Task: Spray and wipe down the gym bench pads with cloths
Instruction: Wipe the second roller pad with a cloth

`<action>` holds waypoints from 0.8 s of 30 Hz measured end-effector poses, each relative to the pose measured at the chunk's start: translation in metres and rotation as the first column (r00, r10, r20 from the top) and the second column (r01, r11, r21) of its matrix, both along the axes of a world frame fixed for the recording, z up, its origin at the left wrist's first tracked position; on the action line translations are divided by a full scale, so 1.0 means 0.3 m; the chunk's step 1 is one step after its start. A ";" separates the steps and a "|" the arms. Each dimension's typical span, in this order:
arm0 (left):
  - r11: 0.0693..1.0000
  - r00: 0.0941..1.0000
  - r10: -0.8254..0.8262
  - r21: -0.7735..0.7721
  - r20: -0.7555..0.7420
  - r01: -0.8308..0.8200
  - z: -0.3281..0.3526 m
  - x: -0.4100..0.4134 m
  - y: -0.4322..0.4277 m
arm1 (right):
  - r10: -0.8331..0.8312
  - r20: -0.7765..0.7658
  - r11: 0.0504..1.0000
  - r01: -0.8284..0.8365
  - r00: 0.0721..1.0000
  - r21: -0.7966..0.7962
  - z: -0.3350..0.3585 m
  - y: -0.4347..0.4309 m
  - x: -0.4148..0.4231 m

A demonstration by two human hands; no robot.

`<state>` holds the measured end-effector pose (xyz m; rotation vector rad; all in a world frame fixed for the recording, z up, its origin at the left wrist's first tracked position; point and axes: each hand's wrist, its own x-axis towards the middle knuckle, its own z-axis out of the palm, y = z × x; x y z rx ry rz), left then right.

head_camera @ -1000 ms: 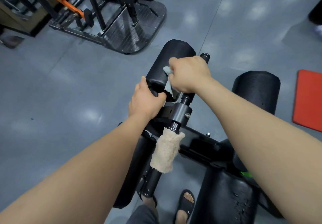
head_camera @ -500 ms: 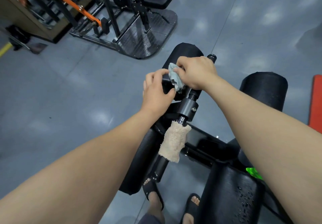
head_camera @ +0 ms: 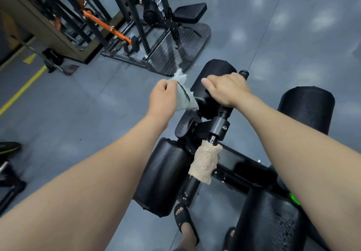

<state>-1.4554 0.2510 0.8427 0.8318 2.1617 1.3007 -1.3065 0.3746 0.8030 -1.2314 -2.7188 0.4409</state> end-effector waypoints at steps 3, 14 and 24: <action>1.000 0.996 -0.017 0.025 0.091 0.015 0.057 0.004 -0.023 | 0.018 0.012 0.996 -0.017 1.000 -0.086 0.027 -0.018 0.002; 0.988 0.863 -0.094 0.151 0.496 0.021 0.116 0.004 -0.093 | -0.209 -0.467 0.758 -0.160 0.859 -0.632 0.075 -0.106 0.043; 0.993 0.744 -0.114 0.070 0.658 0.090 0.100 0.051 -0.160 | -0.189 -0.637 0.775 -0.285 0.748 -0.564 0.177 -0.156 0.075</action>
